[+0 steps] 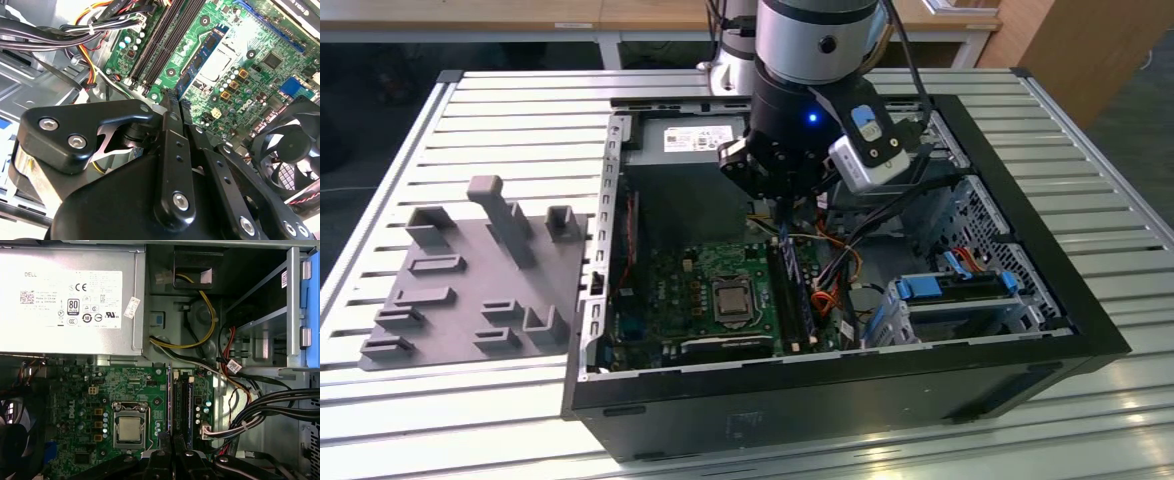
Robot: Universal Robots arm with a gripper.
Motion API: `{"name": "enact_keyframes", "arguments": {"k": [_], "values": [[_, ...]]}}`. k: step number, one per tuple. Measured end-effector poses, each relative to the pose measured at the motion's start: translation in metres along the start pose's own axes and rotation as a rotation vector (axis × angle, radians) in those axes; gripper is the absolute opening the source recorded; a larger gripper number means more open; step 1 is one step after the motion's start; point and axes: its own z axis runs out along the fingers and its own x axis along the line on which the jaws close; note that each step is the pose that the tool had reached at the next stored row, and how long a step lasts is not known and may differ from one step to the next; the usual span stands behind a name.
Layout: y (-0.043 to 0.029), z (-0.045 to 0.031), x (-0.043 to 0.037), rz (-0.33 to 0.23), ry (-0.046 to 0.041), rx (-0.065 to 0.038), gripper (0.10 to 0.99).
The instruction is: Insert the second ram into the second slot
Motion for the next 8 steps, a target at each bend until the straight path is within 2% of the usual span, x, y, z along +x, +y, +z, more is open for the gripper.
{"name": "enact_keyframes", "arguments": {"k": [8], "values": [[0.0000,0.0012,0.0000,0.000,0.0000,0.000,0.137]]}}
